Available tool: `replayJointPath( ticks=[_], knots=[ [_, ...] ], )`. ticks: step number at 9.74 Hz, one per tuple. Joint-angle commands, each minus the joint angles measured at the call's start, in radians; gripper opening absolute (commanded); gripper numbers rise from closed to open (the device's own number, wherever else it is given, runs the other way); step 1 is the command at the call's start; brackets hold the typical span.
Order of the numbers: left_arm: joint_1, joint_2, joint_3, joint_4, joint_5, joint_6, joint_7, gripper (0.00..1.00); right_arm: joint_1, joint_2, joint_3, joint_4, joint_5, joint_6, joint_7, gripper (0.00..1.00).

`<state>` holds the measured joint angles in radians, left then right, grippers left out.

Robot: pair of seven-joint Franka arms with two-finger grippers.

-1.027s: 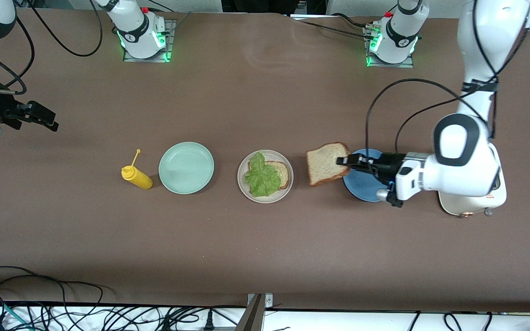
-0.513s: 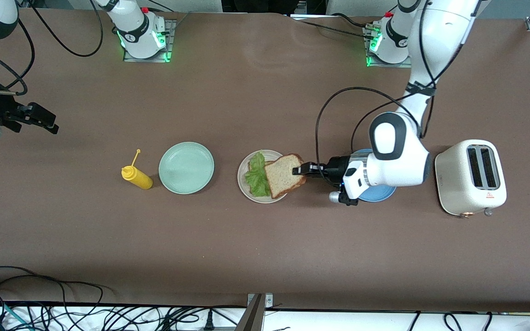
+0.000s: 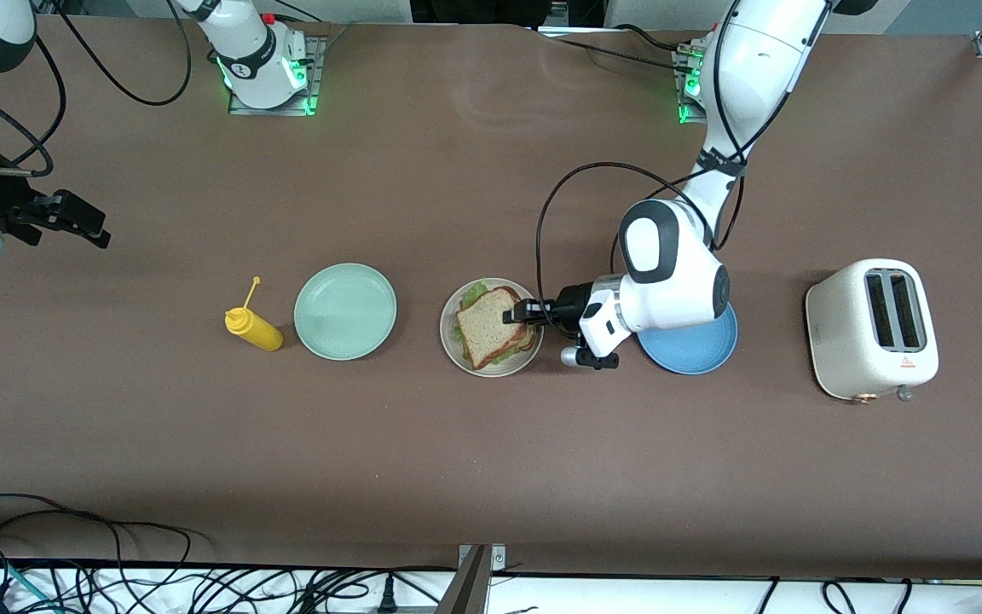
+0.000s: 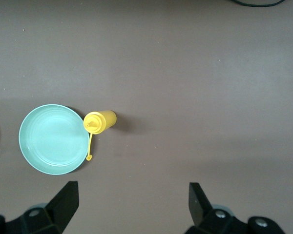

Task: Make sandwich on beige plate with both arms
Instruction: 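Lay the bread on the lettuce and open the left gripper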

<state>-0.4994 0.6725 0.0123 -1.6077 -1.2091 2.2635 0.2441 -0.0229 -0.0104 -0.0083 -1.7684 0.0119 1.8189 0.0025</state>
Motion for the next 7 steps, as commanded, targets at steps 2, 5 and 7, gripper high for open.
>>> replayJointPath(
  ticks=[2,5,7],
  knots=[
    [-0.068,0.035,0.015,-0.001,-0.081,0.109,-0.008,0.00,-0.002,0.003,0.005,0.017,0.003,-0.018,0.008,1.00],
    [-0.061,0.048,0.018,-0.001,-0.041,0.108,0.026,0.31,-0.002,0.003,0.005,0.017,0.003,-0.016,0.010,1.00],
    [-0.050,0.047,0.018,-0.011,-0.035,0.105,0.081,0.67,-0.002,0.004,0.005,0.017,0.003,-0.016,0.010,1.00]
  ],
)
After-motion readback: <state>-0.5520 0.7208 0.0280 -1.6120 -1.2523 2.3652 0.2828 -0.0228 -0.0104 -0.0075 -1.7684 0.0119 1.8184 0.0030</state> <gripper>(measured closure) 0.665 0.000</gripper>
